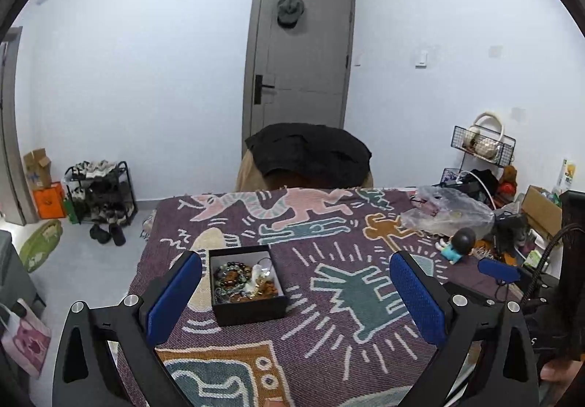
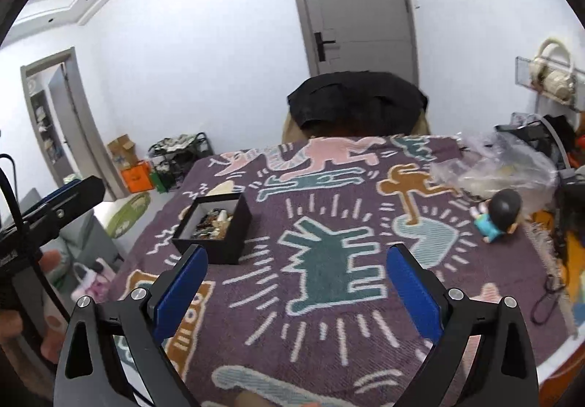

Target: Organize jewelry

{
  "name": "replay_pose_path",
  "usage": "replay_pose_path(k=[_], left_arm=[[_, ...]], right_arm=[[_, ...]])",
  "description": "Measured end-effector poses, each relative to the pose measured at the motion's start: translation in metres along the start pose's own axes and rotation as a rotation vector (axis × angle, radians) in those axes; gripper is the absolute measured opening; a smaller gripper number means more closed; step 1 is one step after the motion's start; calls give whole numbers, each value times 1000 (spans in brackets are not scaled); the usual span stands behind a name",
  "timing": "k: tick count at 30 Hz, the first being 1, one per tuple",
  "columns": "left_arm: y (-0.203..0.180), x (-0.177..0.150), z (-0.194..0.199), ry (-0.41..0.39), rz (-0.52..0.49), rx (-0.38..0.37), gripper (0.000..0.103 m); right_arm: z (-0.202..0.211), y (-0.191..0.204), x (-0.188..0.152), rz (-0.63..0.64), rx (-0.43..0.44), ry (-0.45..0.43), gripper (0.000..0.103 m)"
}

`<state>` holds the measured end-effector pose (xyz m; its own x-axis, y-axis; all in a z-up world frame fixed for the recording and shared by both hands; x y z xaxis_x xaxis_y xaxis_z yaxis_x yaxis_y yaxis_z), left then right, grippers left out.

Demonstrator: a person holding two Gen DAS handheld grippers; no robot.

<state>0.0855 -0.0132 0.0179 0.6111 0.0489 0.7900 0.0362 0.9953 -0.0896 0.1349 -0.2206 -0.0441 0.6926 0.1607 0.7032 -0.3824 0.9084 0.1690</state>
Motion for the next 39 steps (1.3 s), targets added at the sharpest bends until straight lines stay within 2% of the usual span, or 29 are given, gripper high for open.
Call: replay_pose_path(k=[4,10,21,25,39], left_arm=[[-8,-5,10,-23,-15,6,103],[-16,-15,23,-46,-25,-3,103],[-4,-47,33,-29,14,25,103],[-1,-49,37,-40,12,38,103],[3,-51,34,-39,14,42,103]], right_arm=[[15,-1,-7,-8,-19,-23,99],[28,1,-17,-1,2,-41,99],[31,-15,-35,-16,-3,-20,99],[35,-21,-41,-18,-35,-28,99],[26,-25,-47,-22,-48,-17,99]])
Point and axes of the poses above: each gripper's, at about its wrist camera, not at the fingertips, and z roughly against the way its jaws point, y to its left, x to its top, the point moved 4 cm from there along -z, roughly the way its jaws point, and after that the axes turned 14 degrees about y, right-handed, at the moved point
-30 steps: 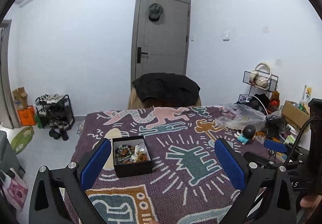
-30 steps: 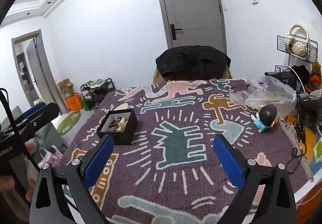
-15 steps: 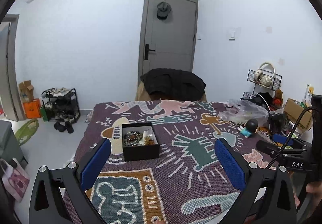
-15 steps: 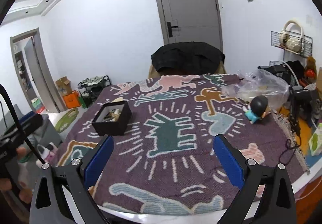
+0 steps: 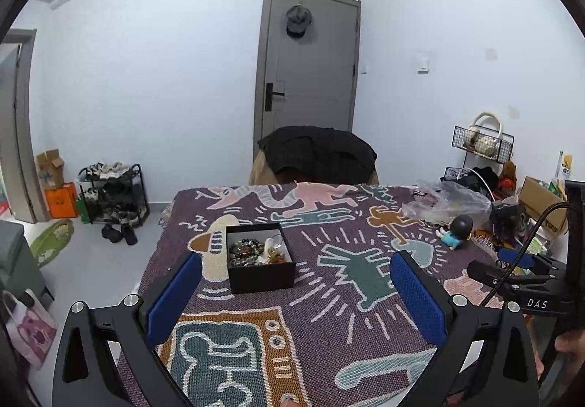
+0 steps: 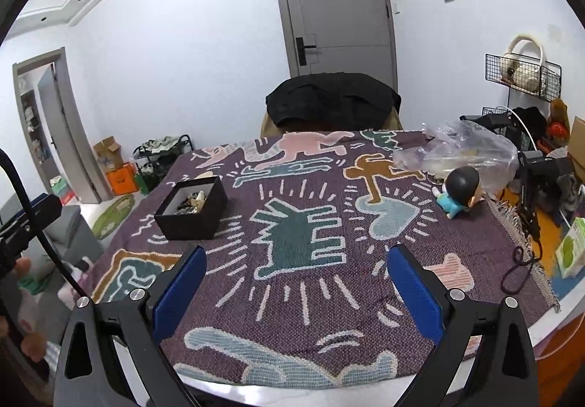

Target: Organize jewelry

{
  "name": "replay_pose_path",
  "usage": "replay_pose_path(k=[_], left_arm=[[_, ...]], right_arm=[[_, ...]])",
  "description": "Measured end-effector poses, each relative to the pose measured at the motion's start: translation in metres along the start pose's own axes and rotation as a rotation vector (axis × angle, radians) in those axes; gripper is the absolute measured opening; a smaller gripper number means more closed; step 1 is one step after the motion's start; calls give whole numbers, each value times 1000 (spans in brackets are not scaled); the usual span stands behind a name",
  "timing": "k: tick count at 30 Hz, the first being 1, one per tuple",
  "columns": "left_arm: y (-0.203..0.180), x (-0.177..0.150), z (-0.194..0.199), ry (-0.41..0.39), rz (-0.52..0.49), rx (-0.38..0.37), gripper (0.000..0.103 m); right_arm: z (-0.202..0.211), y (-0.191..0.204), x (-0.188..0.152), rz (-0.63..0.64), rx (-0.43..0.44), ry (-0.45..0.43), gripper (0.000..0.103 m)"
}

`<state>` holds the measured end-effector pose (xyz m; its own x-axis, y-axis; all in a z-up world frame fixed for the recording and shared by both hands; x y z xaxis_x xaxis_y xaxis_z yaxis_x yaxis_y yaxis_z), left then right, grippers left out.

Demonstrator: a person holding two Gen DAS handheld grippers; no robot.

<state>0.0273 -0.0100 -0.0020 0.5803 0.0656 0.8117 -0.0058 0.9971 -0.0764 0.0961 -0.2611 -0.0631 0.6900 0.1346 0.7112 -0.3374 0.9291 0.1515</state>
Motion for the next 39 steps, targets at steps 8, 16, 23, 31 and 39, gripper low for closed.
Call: replay_pose_path(k=[8,16,23,31,39], left_arm=[[2,0,-4,13,9,-3,103],[3,-3,-5,19,15,-1,103],[3,-2,-5,21,14,-1,103],[3,-3,-6,20,14,-1,103],[2,-4,-7,20,9,-1,103]], right_arm=[[-1,5,-1,10,2,2,99],[-4,7,-2,16,-3,8,99],[-3,6,-2,13,-5,5,99],[-2,4,-1,10,-7,3,99],[-1,3,-1,11,-13,-3,99]])
Point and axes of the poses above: each gripper's, at about its wrist camera, not at the fingertips, and z roughly against the way its jaws point, y to its left, x to its top, the point moved 4 cm from there along -z, roughly the way its jaws point, and after that the axes turned 14 degrees about y, right-handed, at the moved point
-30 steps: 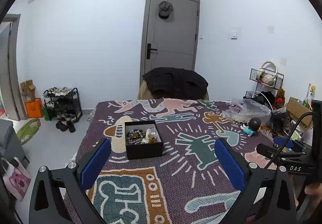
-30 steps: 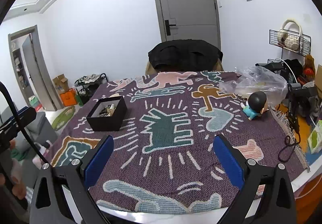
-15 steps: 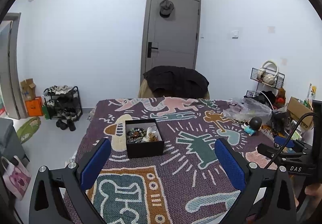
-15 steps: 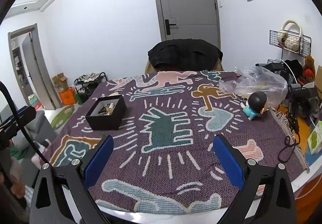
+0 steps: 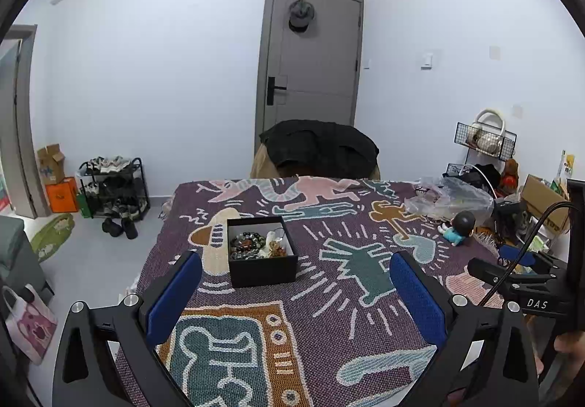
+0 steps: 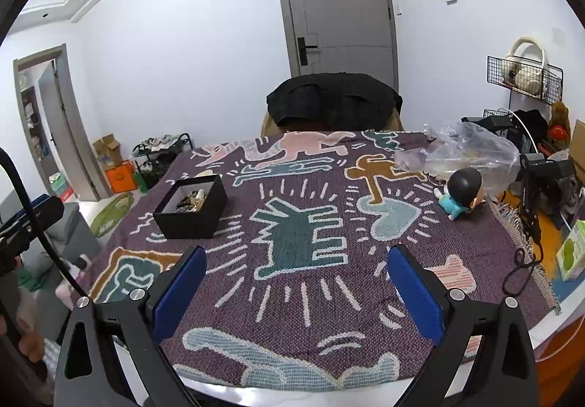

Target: Organize jewelry

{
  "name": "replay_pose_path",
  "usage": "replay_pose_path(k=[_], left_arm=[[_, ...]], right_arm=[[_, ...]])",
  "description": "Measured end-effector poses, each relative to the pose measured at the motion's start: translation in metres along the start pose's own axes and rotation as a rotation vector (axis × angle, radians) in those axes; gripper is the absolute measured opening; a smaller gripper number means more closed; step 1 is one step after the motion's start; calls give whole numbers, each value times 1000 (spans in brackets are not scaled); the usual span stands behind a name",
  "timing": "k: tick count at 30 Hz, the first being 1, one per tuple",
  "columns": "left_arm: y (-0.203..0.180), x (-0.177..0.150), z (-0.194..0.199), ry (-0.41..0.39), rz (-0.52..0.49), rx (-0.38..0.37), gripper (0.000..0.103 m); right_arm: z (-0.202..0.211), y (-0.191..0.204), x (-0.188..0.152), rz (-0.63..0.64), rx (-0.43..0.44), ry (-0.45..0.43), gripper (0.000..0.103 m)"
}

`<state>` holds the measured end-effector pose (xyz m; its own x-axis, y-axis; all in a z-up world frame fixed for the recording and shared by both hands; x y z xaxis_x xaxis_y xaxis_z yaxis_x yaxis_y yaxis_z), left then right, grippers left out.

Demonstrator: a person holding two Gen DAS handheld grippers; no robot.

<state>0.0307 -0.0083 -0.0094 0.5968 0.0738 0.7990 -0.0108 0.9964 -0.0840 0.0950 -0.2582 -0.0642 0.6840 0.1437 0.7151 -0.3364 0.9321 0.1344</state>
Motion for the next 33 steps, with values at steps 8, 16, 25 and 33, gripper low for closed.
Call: replay_pose_path(k=[8,16,25,33], left_arm=[[-2,-2,-2,5,-2,0,103],[-2,-3,-2,7,-2,-3,103],[-3,-3,-3,9,-3,-4,103],[-3,-4,-3,11,-4,-5,103]], right_arm=[[-2,-1,0,-3,-3,3,99],[-2,-1,0,-4,-3,4,99],[-3,0,0,-5,-5,5,99],[-3,-1,-1,-7,-7,5,99]])
Point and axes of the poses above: each gripper's, at about its wrist camera, not at the fingertips, and z roughly against the way its jaws point, y to its left, x to its top, the point moved 4 cm from there along -z, roughly the way its jaws point, and after that the axes turned 14 degrees about y, right-handed, at the moved point
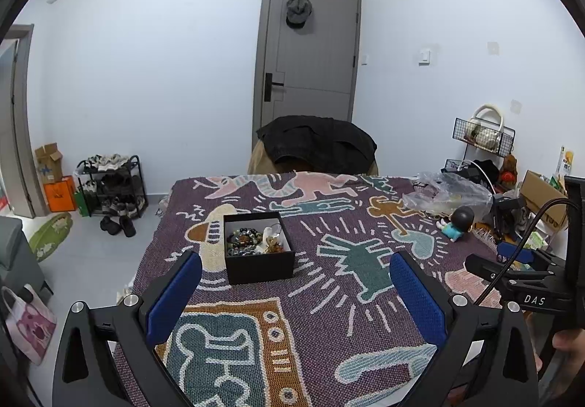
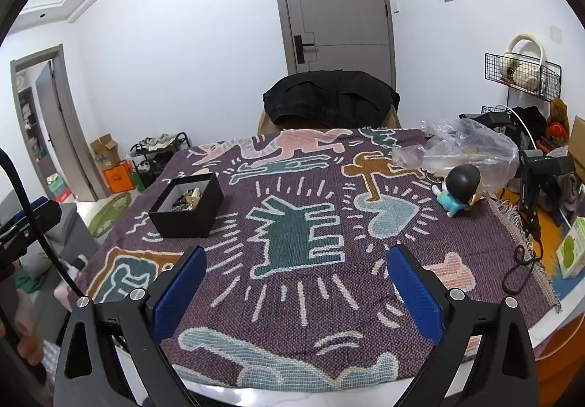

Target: Organize jewelry

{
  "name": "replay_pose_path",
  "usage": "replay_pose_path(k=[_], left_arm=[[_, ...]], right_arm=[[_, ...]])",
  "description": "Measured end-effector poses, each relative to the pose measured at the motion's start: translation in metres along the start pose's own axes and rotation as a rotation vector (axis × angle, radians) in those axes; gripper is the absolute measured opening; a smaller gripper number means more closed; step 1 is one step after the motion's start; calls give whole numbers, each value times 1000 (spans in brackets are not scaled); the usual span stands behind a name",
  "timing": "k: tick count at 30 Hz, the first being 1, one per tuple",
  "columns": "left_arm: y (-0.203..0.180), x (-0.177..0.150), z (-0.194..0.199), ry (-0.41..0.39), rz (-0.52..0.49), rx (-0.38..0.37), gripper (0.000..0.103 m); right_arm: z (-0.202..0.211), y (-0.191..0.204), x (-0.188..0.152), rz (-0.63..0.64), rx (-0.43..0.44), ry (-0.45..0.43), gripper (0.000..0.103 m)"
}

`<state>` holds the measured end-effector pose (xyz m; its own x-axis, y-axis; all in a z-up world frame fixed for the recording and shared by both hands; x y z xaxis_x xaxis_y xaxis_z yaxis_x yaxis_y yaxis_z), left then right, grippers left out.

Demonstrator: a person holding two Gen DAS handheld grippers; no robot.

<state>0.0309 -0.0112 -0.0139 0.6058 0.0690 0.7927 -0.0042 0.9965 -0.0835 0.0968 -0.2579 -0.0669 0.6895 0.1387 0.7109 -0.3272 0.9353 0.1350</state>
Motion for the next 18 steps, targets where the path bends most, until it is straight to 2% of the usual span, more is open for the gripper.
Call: replay_pose_path(k=[18], left_arm=[[0,0,2,-16,-16,5,103]], right_arm=[[-3,-3,-2,-7,-3,5,99]])
Point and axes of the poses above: each gripper's, at about its wrist camera, not at the fingertips, and z roughly against the way its jaws point, y to its left, x to its top, the point moved 4 cm from there along -z, roughly the way its jaws point, and after that the axes turned 14 degrees about y, right-handed, at the moved point
